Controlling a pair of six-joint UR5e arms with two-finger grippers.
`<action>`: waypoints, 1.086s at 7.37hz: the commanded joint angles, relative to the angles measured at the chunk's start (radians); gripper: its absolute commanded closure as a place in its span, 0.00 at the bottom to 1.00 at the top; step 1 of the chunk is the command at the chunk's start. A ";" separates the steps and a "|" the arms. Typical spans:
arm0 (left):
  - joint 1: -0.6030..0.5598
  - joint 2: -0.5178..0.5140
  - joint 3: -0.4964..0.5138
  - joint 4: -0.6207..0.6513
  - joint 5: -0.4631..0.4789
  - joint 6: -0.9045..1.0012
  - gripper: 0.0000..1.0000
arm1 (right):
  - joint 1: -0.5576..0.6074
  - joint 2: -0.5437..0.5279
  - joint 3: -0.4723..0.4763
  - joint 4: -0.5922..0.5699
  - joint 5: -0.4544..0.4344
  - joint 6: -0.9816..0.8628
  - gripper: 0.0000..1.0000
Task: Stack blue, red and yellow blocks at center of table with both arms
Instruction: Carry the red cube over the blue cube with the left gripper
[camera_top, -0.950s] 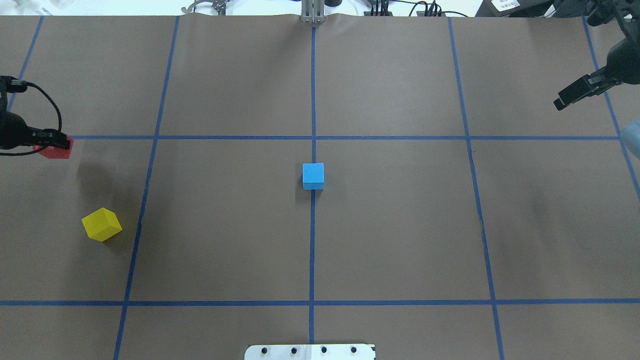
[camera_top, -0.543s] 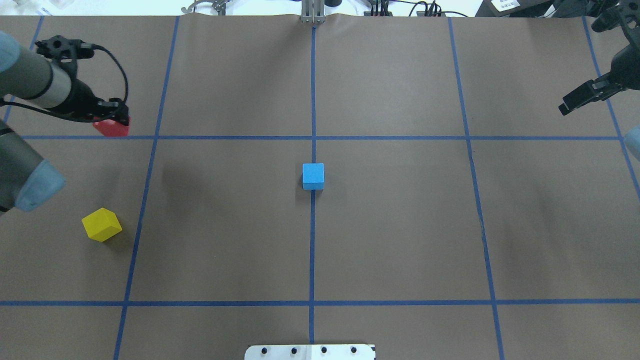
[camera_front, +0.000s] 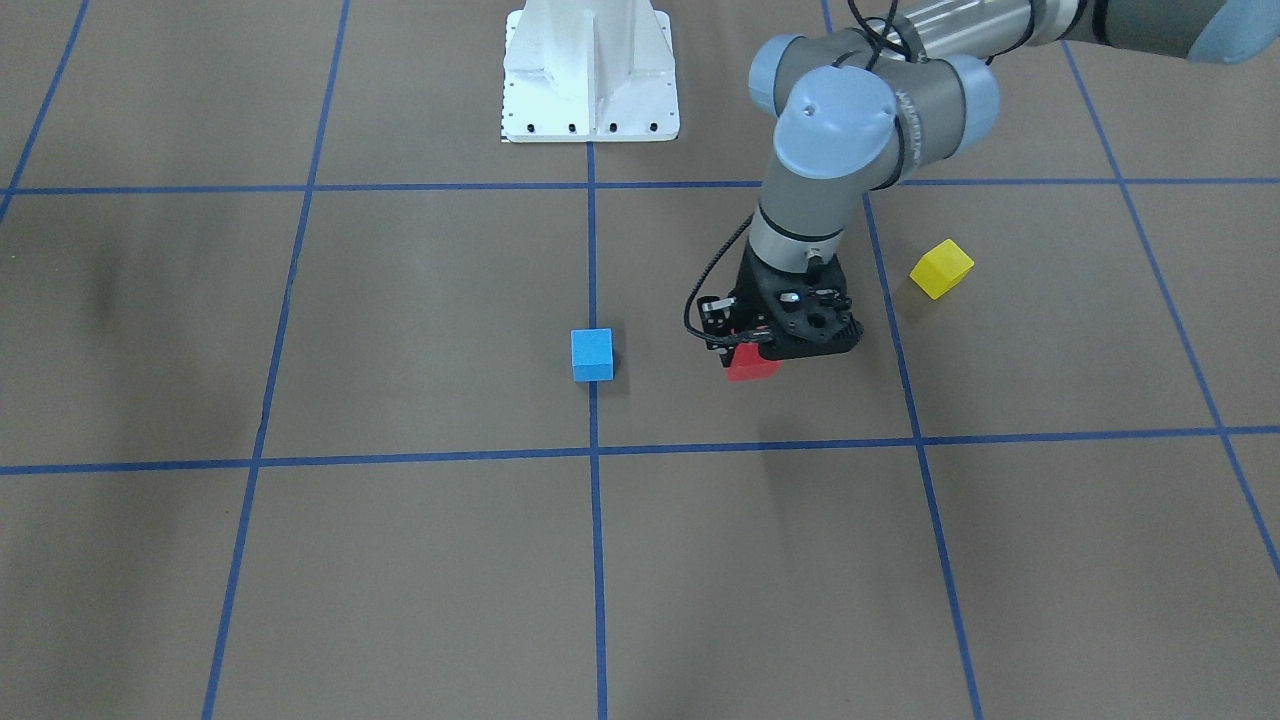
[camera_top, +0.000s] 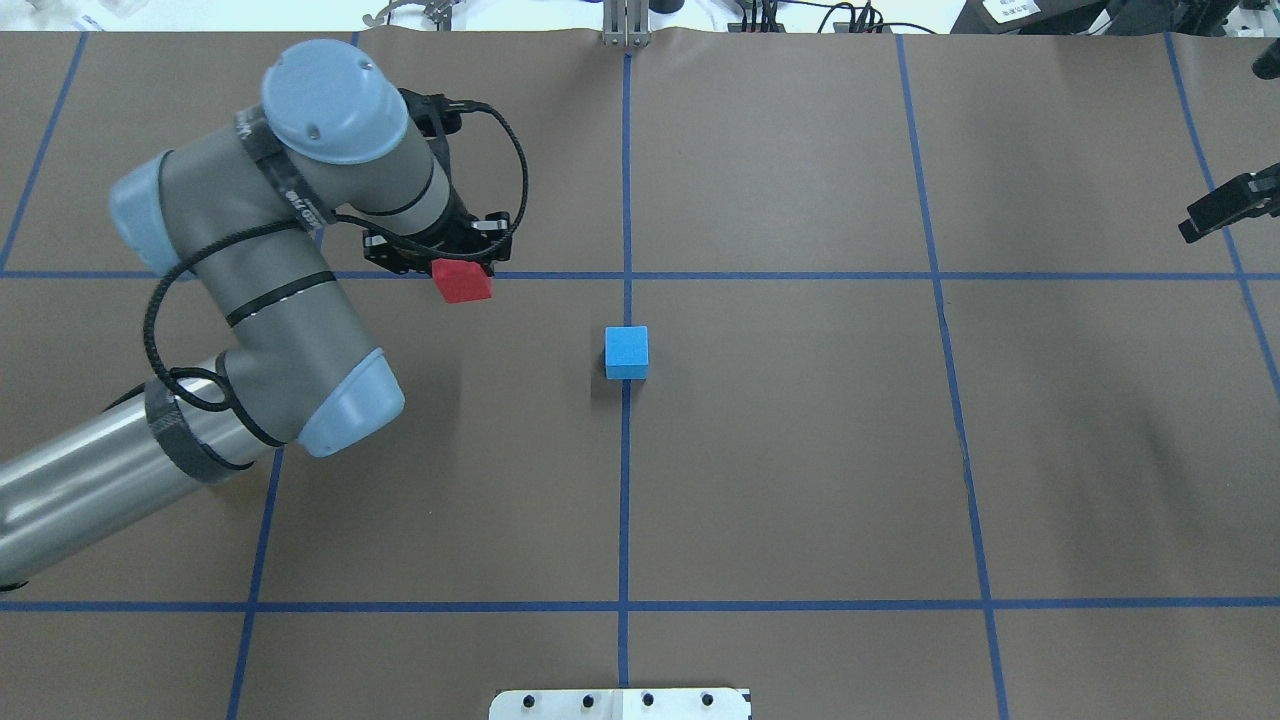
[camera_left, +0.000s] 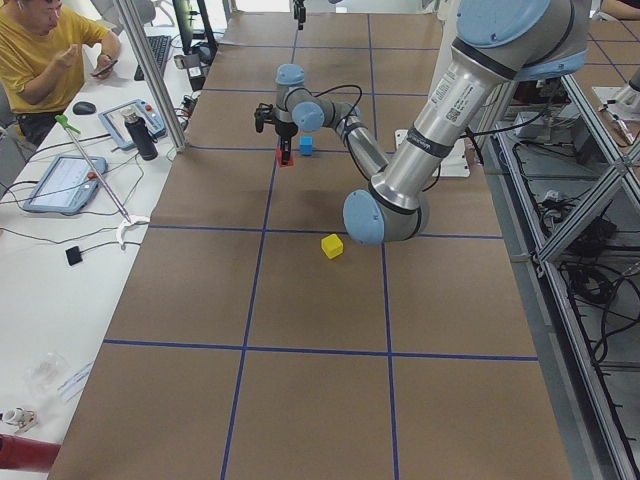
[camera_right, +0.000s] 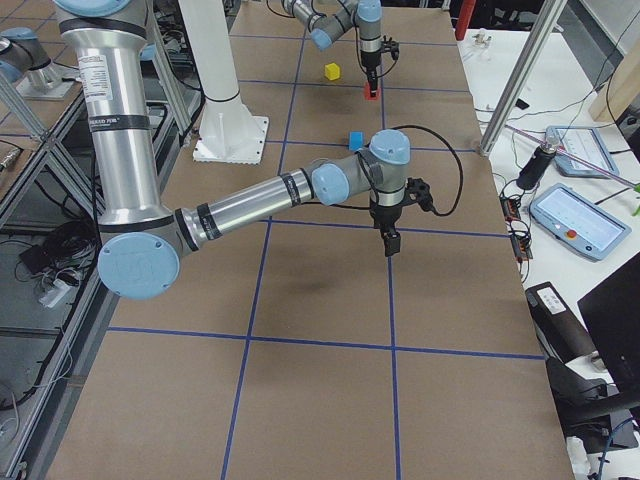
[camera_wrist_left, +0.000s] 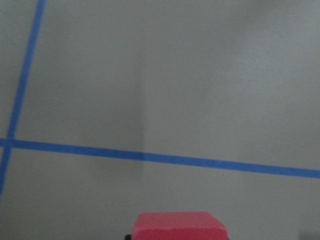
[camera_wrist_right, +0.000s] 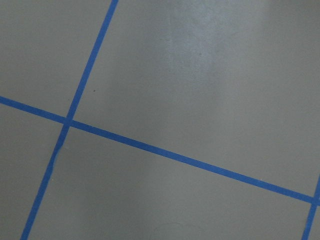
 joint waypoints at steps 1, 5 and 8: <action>0.069 -0.183 0.146 0.025 0.053 -0.075 1.00 | 0.086 -0.085 -0.001 -0.002 0.003 -0.139 0.02; 0.155 -0.253 0.222 0.023 0.076 -0.104 1.00 | 0.163 -0.186 -0.004 0.000 0.015 -0.276 0.01; 0.161 -0.240 0.222 0.022 0.077 -0.093 1.00 | 0.163 -0.186 -0.002 0.001 0.014 -0.278 0.01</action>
